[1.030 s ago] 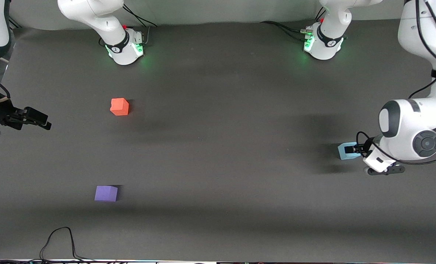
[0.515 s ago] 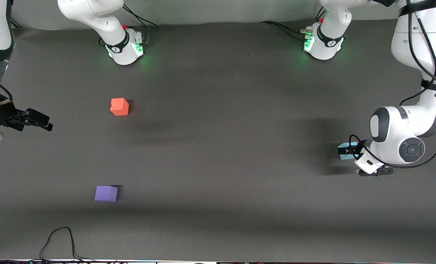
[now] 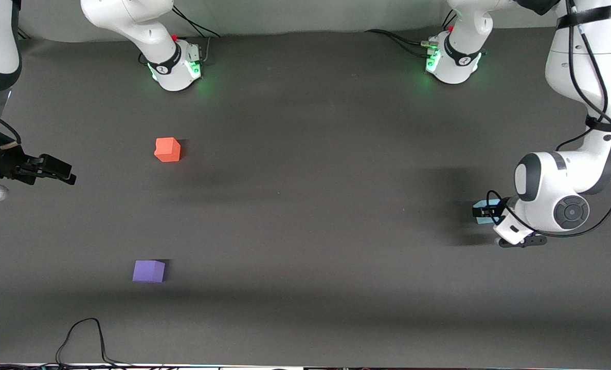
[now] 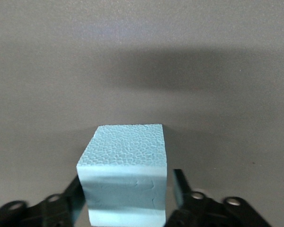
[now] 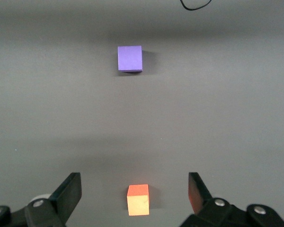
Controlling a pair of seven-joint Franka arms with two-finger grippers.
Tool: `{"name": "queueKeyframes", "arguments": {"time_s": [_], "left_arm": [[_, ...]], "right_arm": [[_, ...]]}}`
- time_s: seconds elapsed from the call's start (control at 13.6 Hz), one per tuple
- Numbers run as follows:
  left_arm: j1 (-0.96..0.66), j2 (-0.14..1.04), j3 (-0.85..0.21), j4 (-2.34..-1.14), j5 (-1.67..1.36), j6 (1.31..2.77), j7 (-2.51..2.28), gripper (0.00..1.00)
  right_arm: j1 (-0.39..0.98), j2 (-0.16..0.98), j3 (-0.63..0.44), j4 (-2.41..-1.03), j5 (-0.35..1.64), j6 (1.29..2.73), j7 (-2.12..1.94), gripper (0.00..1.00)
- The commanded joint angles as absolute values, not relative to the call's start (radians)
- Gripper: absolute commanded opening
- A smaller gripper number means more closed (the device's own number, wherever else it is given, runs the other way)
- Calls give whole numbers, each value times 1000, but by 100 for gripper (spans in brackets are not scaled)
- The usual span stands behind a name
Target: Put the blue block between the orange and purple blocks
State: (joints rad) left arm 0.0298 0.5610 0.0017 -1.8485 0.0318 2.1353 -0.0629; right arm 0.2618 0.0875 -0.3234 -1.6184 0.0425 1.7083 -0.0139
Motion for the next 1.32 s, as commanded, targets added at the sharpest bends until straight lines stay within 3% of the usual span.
{"name": "queueKeyframes", "arguments": {"time_s": [0.0,0.15,0.59,0.81,1.03,1.25], "left_arm": [[23,565,5,-1838,37,2140,-72,43],[23,525,3,-1829,40,2102,-72,46],[32,189,2,-1734,43,1650,-20,47],[34,46,5,-1720,43,1499,-15,47],[15,-3,-12,-1709,34,1437,-40,47],[-21,27,-116,-1626,-7,1416,-216,47]], "right_arm": [[267,112,-330,-1594,55,1720,-37,100],[264,115,-331,-1594,55,1723,-37,100],[264,121,-330,-1594,57,1723,-35,100],[264,123,-330,-1594,57,1723,-37,100],[264,124,-331,-1594,57,1726,-37,100],[264,124,-330,-1594,57,1729,-37,100]]}}
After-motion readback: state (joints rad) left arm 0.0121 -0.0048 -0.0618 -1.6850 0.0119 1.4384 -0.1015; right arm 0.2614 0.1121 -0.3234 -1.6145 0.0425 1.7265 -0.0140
